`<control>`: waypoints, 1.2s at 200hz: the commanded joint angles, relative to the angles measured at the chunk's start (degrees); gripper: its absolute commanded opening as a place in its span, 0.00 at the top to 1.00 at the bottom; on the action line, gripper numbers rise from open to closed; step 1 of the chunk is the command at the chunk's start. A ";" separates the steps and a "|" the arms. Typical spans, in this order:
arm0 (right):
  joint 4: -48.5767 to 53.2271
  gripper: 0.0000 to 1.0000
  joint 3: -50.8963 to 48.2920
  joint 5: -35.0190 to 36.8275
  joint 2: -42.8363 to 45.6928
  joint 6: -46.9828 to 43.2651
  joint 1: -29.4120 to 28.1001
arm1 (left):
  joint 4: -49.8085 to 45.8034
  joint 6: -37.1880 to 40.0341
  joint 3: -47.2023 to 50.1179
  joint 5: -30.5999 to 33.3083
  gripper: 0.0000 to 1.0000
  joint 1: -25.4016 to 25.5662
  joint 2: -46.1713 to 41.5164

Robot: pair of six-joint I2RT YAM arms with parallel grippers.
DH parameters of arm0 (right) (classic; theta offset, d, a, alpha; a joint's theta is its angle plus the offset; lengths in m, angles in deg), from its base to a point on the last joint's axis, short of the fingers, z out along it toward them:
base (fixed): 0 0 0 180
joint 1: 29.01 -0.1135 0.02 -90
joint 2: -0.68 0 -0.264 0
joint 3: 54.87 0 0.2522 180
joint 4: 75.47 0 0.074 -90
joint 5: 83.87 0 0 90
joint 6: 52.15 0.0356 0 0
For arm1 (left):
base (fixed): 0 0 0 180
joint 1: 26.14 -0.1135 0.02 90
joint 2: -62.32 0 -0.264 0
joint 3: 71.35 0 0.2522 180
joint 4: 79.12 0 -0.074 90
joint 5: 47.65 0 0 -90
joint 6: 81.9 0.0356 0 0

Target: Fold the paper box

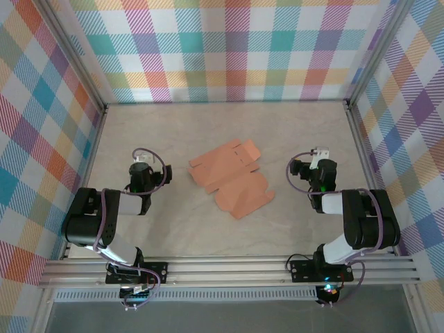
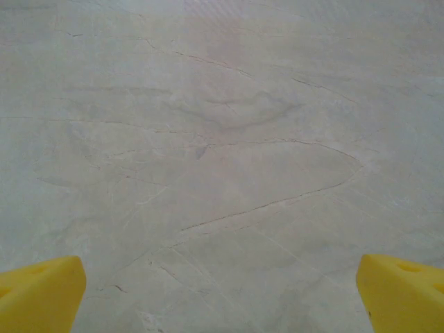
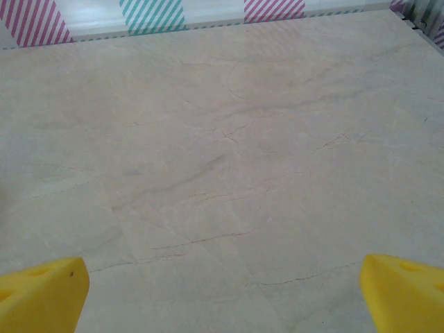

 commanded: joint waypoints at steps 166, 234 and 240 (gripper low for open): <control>3.56 0.00 0.67 -1.85 4.89 -0.75 -0.60 | -0.37 -0.51 -0.07 2.45 0.00 0.62 -5.71; 42.06 0.01 12.69 -6.30 22.29 9.41 -1.44 | -34.08 -15.40 -4.94 5.75 0.00 7.00 -32.16; 44.40 0.00 14.04 -7.60 22.64 10.47 -1.61 | -35.49 -18.51 -5.26 4.12 0.00 7.00 -33.83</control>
